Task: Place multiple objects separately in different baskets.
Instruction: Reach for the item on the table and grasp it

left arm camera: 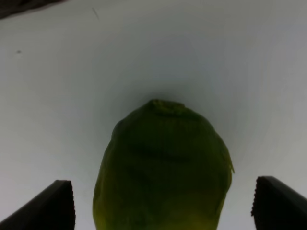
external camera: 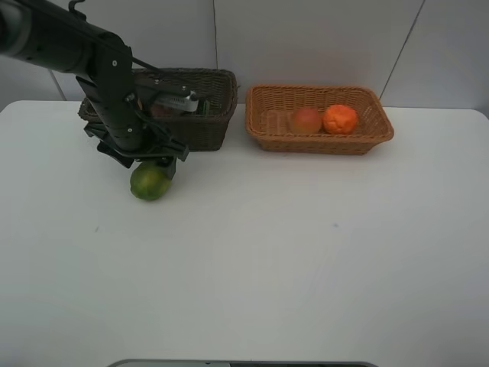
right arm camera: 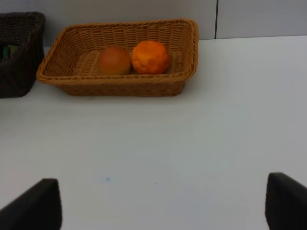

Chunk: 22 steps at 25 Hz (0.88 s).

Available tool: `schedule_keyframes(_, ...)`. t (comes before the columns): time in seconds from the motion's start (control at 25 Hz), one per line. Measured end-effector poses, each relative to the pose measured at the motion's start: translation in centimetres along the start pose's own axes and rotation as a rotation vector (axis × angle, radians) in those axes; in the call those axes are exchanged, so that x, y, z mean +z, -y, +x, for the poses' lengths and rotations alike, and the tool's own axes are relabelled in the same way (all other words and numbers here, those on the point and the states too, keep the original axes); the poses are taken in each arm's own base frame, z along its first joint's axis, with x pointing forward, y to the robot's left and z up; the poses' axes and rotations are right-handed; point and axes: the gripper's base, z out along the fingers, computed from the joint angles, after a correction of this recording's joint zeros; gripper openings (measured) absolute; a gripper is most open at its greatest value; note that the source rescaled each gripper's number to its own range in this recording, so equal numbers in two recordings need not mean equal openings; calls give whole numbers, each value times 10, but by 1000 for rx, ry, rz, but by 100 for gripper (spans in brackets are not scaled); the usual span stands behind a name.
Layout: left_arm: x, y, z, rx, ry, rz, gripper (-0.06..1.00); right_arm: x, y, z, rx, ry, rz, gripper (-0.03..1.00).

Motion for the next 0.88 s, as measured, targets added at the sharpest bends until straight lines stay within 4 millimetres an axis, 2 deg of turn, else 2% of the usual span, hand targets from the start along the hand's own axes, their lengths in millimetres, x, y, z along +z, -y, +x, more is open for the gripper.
schedule_keyframes(0.2, 12, 1, 0, 27, -5, 2, 94, 0, 0, 0, 0, 0, 0, 85)
schedule_keyframes(0.64, 14, 1, -6, 60, 63, -3, 94, 0, 0, 0, 0, 0, 0, 85)
schedule_keyframes(0.88, 35, 3, -2, 66, 15, -5, 94, 0, 0, 0, 0, 0, 0, 85)
